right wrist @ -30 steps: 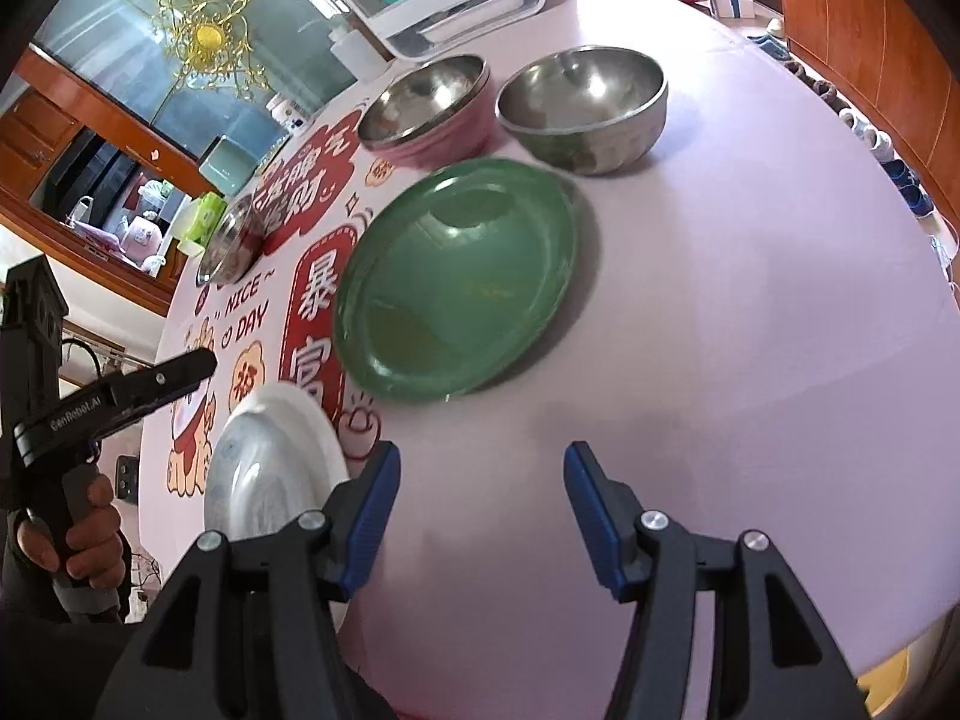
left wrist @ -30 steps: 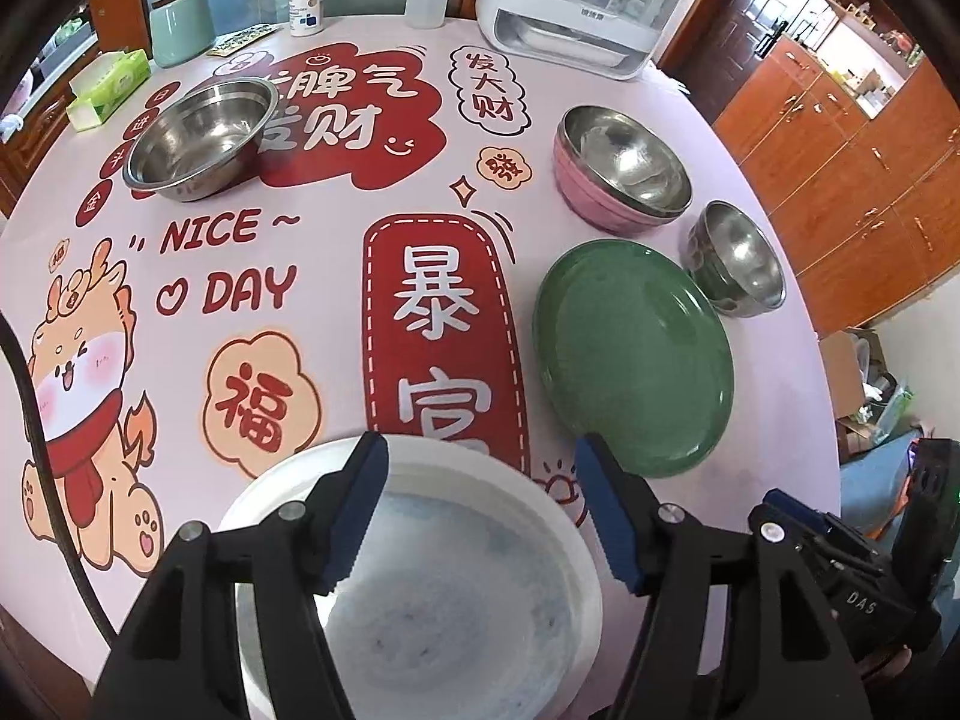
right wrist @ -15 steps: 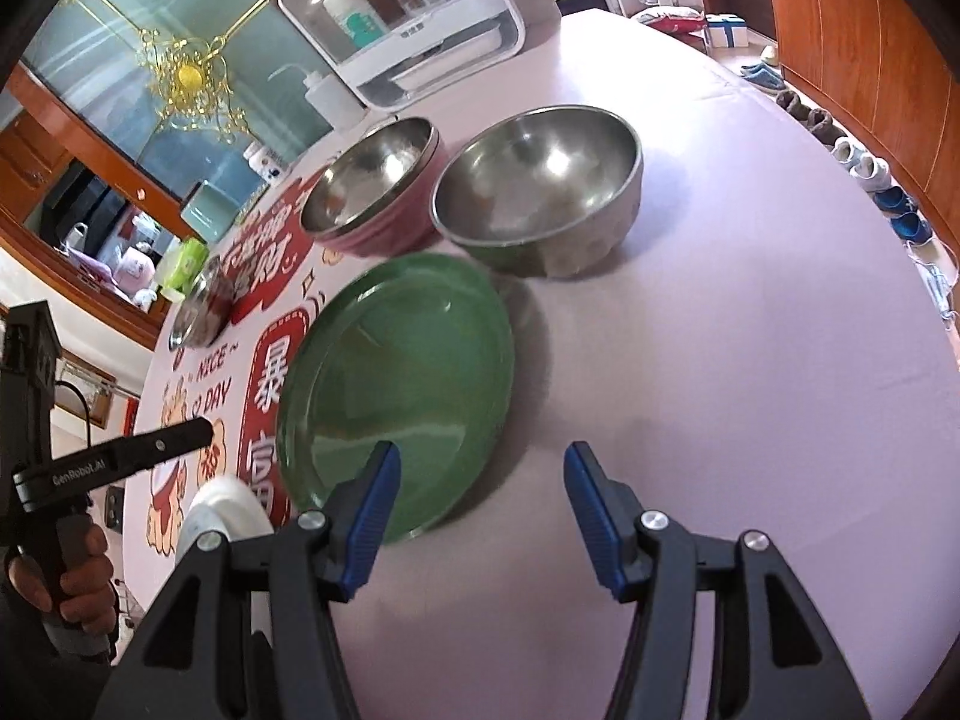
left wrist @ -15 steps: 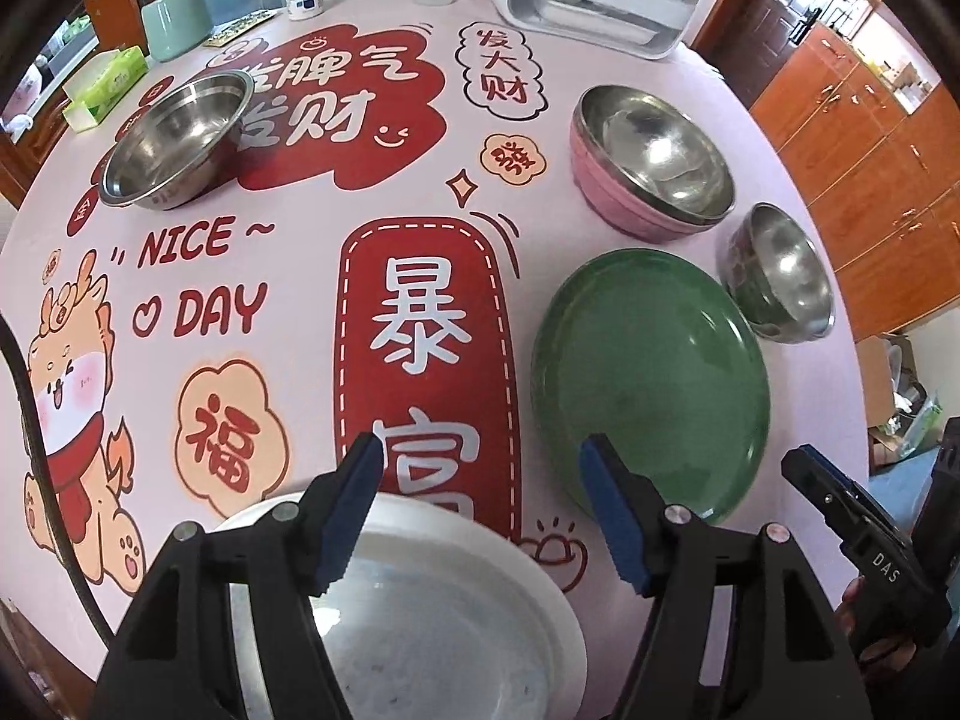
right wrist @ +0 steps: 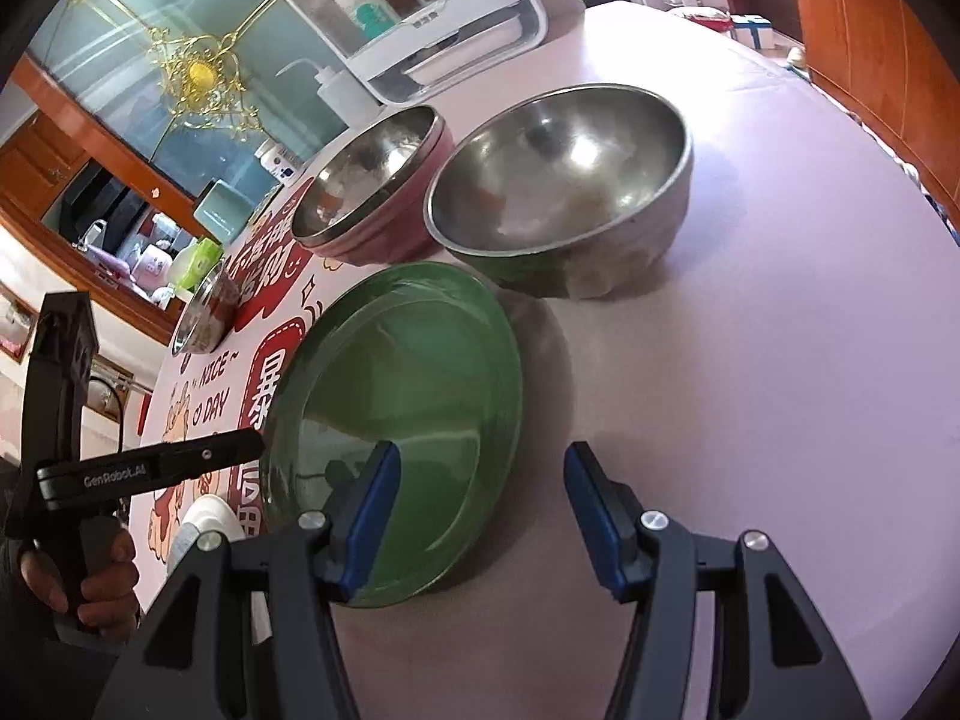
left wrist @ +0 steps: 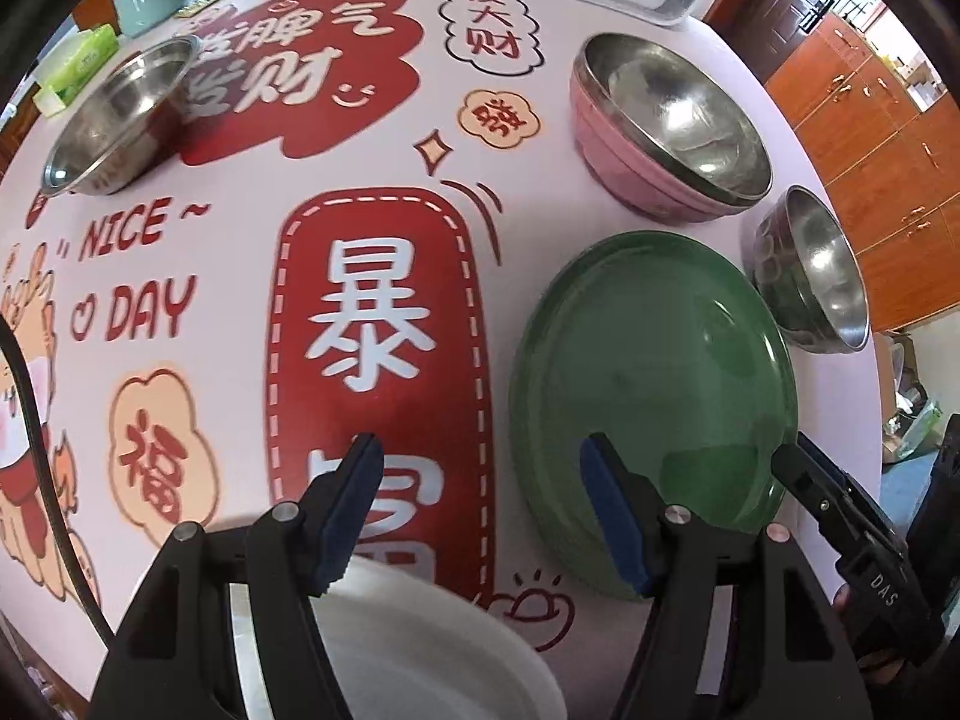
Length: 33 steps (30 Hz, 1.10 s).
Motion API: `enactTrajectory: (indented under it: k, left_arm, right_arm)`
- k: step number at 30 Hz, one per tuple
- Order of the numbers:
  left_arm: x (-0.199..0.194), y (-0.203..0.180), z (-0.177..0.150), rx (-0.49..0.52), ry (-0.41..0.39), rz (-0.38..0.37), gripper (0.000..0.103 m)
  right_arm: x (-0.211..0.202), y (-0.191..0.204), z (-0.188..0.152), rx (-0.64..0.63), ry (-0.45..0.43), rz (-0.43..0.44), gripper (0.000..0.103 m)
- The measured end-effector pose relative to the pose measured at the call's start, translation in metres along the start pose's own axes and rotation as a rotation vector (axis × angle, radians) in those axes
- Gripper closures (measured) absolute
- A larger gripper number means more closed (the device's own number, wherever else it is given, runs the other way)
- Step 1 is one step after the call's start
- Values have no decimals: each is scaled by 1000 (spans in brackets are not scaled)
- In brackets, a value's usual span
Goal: Organize plates and bowls
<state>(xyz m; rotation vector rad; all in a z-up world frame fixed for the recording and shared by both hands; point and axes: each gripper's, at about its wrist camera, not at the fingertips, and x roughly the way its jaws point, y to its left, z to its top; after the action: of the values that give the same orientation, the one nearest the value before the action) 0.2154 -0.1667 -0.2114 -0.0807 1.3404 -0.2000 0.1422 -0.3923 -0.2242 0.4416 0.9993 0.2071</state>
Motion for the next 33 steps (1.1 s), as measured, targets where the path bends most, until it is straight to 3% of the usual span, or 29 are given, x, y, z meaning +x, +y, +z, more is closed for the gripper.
enactTrajectory:
  k: [9,21,26,33]
  left_arm:
    - [16,-9,3,18,23,-22,39]
    - [30,-26,9,23,31,-25,63]
    - [29,-22,11,20,27,-50,80]
    - [30,-24,12,24,28,-61,82]
  right_arm:
    - [4,-1,0,-5,-12,44,49]
    - [7,-2,1,-22,11,43,72]
    - [6,-5,0,-13,13,32,80]
    - [6,-13,-1,32,16,27,94]
